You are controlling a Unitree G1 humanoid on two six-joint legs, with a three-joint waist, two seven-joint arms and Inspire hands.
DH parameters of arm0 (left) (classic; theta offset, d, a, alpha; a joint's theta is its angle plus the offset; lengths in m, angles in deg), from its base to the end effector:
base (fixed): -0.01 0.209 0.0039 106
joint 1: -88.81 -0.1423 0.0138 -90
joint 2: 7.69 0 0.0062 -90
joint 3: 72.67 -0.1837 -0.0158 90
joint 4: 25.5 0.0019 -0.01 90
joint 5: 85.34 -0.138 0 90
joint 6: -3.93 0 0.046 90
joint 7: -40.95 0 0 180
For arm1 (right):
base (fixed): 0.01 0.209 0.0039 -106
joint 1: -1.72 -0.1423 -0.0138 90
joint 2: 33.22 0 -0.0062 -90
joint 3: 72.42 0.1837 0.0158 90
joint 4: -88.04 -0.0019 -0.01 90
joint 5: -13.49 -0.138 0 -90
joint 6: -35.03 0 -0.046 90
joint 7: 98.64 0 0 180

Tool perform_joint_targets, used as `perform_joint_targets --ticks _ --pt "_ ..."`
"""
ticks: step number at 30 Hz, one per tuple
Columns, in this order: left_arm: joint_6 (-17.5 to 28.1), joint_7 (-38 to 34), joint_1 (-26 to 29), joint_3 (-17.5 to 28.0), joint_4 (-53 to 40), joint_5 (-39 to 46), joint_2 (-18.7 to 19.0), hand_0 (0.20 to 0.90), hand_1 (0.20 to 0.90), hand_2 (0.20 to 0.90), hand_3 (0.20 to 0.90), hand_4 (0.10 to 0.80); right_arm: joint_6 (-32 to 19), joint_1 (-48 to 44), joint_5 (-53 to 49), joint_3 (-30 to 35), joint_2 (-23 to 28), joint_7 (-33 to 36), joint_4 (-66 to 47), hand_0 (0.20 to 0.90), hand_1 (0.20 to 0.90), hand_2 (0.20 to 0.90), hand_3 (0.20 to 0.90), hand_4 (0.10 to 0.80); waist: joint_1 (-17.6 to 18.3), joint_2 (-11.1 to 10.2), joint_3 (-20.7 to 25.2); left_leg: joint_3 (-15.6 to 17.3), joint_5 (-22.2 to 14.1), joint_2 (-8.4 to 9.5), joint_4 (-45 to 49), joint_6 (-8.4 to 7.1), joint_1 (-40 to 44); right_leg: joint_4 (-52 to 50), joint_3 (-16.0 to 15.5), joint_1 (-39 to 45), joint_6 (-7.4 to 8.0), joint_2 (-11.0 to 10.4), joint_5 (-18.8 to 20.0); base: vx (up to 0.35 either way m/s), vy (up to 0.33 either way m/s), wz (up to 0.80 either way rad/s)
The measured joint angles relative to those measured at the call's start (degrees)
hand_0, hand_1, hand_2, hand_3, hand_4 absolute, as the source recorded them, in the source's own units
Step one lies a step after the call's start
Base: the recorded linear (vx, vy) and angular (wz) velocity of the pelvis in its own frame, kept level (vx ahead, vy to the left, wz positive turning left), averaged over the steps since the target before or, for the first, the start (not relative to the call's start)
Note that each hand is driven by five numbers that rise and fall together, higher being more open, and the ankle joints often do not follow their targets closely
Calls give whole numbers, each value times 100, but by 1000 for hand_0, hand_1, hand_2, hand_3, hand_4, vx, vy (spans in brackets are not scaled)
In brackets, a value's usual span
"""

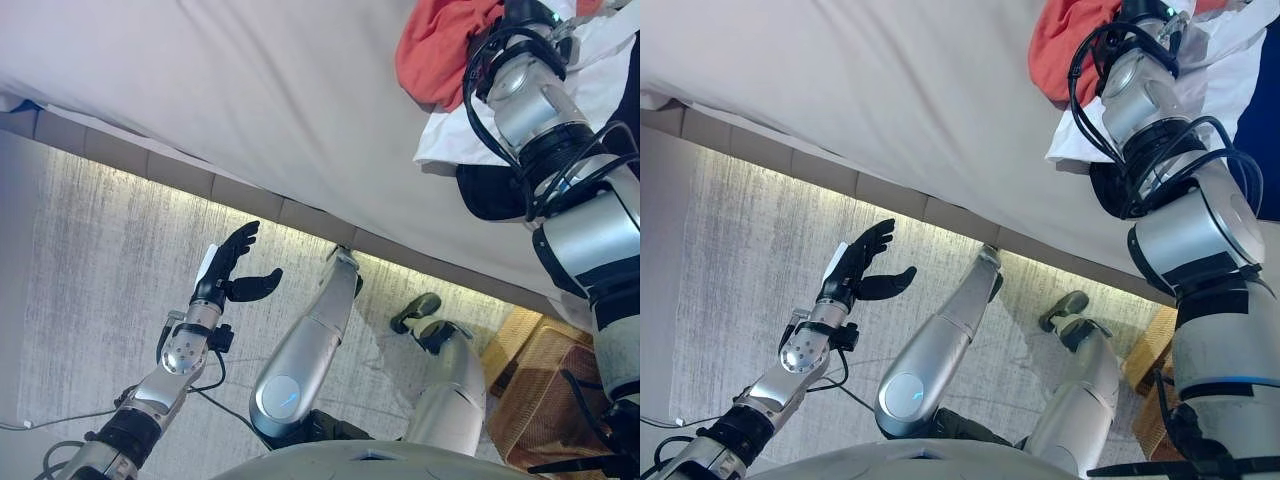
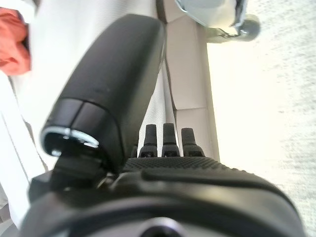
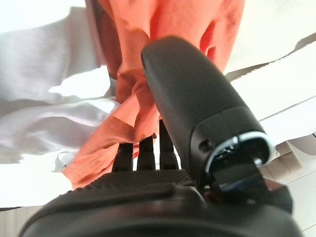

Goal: Pick up the clothes from the bed and place them into the basket

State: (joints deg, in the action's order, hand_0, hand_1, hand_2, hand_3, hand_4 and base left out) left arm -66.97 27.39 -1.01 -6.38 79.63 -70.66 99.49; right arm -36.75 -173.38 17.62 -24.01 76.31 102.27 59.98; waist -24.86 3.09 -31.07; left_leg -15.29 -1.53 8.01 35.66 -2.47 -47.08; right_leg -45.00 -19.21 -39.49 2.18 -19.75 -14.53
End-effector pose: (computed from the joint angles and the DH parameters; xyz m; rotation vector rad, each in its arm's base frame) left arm 0.1830 0.2093 0.0098 0.3246 0.0381 -0.0936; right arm 0.3716 -0.2022 0.2986 -1.0980 -0.1962 -0.5875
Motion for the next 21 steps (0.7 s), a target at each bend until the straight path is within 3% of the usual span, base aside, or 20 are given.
perform_joint_targets --ticks 10,21 --pt "29 -96 1 108 -23 -2 203 900 900 900 900 800 -129 -63 -195 -97 3 166 125 300 300 300 200 100 -3 0 0 114 -56 -107 39 45 299 86 15 307 -5 60 9 -40 -54 -5" --pt "-88 -74 192 107 -14 -3 258 900 900 900 900 800 -280 -39 -349 -111 118 493 163 300 300 300 200 100 202 -10 4 685 -5 -403 -1142 126 2329 1320 149 2053 21 167 87 -10 -43 -24"
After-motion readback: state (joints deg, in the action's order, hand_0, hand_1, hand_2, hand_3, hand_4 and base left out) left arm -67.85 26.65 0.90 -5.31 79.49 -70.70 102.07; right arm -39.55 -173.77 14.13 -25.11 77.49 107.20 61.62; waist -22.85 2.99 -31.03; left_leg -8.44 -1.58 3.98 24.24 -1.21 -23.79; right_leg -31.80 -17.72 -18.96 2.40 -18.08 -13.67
